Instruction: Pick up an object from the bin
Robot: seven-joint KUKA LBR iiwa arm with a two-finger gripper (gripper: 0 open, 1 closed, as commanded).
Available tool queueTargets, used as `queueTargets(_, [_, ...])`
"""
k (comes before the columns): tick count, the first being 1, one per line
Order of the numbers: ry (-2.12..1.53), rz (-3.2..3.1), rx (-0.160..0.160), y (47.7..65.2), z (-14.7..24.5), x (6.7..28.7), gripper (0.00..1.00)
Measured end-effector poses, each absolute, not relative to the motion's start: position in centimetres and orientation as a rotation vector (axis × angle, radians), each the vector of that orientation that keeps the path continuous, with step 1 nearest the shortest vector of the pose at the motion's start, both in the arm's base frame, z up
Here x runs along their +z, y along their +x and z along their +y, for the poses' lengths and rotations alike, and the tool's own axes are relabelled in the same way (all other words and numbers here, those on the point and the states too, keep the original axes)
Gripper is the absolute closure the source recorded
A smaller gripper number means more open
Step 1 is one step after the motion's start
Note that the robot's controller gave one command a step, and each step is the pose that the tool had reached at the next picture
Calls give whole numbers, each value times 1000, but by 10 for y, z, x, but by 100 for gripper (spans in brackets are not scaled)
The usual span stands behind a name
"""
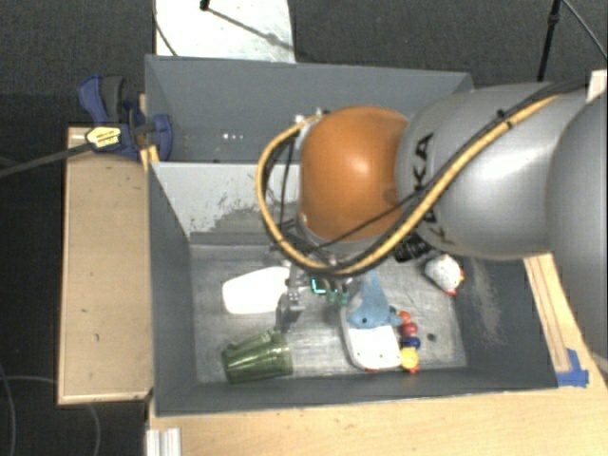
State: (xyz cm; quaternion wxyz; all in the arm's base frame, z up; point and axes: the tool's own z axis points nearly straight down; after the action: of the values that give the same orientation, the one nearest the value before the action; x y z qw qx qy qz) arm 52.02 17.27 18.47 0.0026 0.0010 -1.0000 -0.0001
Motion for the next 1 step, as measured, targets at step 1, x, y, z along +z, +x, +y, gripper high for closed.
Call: queueTargets(1, [-4,-3144,-2,522,172,188,0])
